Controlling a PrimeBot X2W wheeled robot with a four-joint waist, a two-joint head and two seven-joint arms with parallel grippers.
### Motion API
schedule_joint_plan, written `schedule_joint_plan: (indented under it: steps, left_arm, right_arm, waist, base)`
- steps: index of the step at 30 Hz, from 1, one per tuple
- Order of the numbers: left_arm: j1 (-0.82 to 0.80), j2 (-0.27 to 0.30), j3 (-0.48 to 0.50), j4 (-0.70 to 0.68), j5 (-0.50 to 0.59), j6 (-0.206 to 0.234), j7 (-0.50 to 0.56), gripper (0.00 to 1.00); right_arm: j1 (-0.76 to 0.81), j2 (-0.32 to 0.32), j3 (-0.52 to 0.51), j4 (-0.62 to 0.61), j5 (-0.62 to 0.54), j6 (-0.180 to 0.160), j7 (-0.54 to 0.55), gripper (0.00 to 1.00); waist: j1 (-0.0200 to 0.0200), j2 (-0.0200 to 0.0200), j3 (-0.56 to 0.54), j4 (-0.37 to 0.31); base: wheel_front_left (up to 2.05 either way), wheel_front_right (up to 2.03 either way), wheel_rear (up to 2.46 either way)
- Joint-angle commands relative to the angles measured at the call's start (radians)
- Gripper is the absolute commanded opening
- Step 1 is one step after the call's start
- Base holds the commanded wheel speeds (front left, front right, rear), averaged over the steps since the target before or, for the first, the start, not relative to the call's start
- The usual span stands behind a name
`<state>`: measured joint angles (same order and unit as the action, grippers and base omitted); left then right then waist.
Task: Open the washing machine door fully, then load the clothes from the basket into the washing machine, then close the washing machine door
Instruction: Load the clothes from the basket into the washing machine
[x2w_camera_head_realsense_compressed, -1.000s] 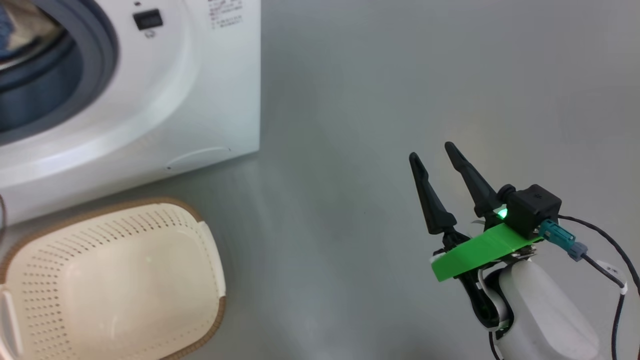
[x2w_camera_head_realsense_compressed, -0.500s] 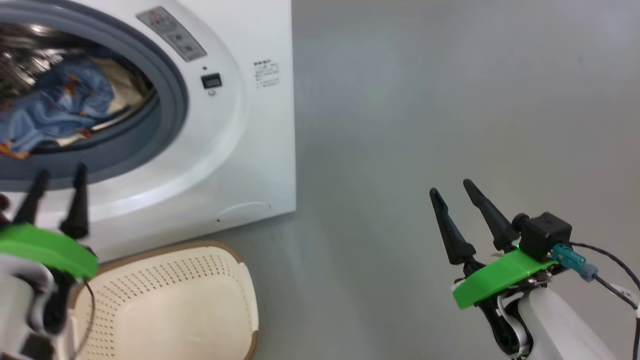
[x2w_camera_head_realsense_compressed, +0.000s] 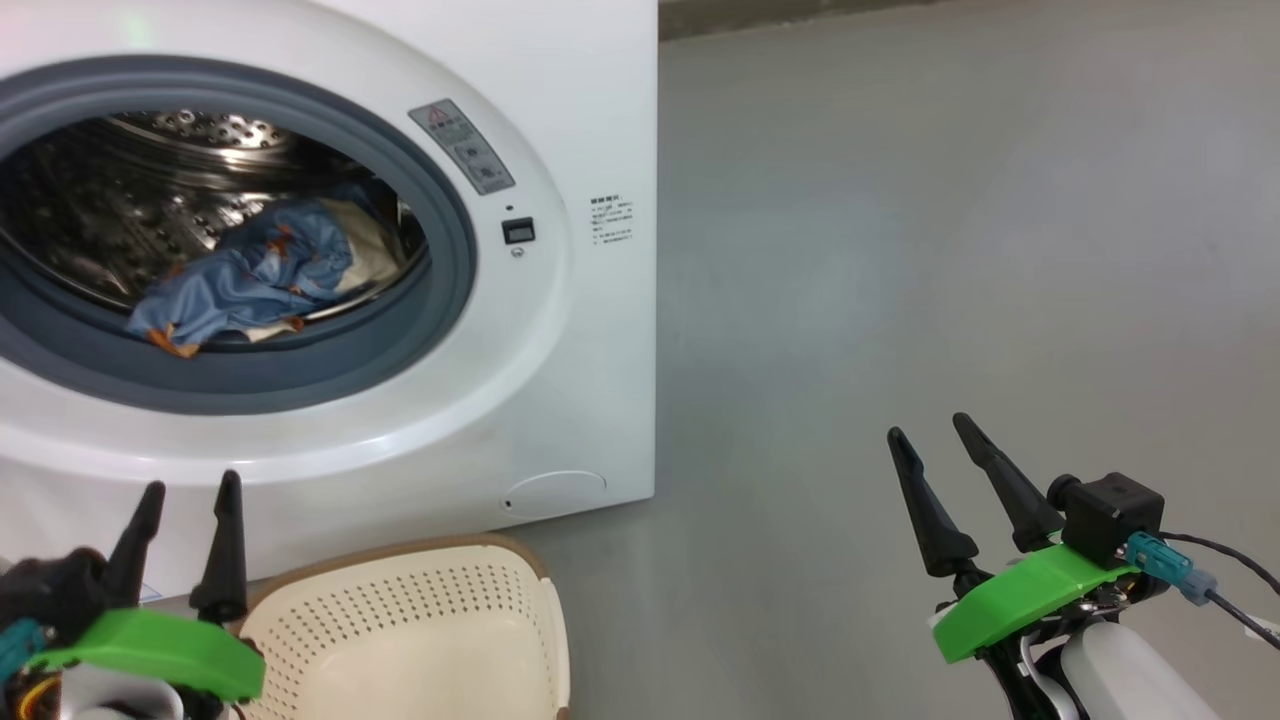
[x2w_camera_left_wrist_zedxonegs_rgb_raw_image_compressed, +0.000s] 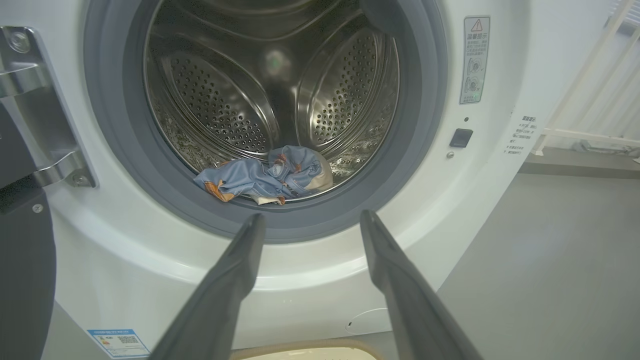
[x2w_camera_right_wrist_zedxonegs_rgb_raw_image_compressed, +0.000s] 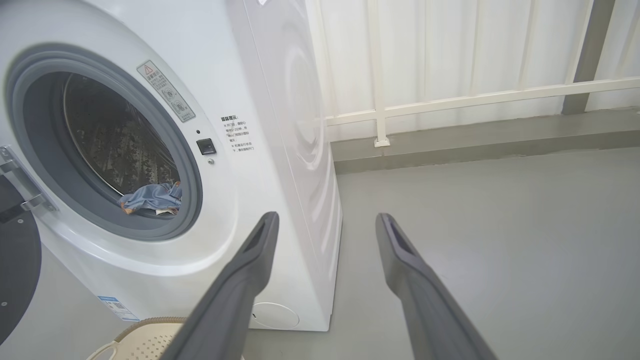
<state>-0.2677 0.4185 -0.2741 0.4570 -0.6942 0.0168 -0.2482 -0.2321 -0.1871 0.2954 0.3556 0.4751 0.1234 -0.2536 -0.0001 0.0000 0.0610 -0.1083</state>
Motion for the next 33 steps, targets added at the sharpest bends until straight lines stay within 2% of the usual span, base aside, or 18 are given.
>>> schedule_joint_plan:
  steps: [1, 4, 13, 33]
  left_arm:
    - [-0.008, 0.030, 0.049, -0.034, 0.013, 0.009, -0.013, 1.00]
    - [0.047, 0.004, 0.087, -0.072, 0.036, 0.019, -0.013, 1.00]
    - [0.165, -0.069, 0.172, -0.146, 0.090, 0.005, -0.013, 1.00]
    - [0.196, -0.138, 0.234, -0.155, 0.225, -0.028, -0.014, 1.00]
  right_arm:
    - [0.003, -0.012, 0.013, -0.023, 0.005, 0.007, -0.008, 1.00]
    - [0.015, -0.019, 0.011, -0.025, 0.007, 0.007, -0.008, 1.00]
    - [0.039, -0.030, -0.007, -0.041, -0.003, 0.007, -0.008, 1.00]
    - [0.044, -0.041, -0.004, -0.037, -0.018, 0.007, -0.008, 1.00]
  waist:
    - [0.0001, 0.0000, -0.023, 0.017]
    - [0.0001, 0.0000, -0.041, 0.022]
    - [0.0001, 0.0000, -0.064, 0.032]
    - [0.0001, 0.0000, -0.076, 0.045]
  base:
    - [0.00, 0.00, 0.00]
    - [0.00, 0.00, 0.00]
    - [0.00, 0.00, 0.00]
    - [0.00, 0.00, 0.00]
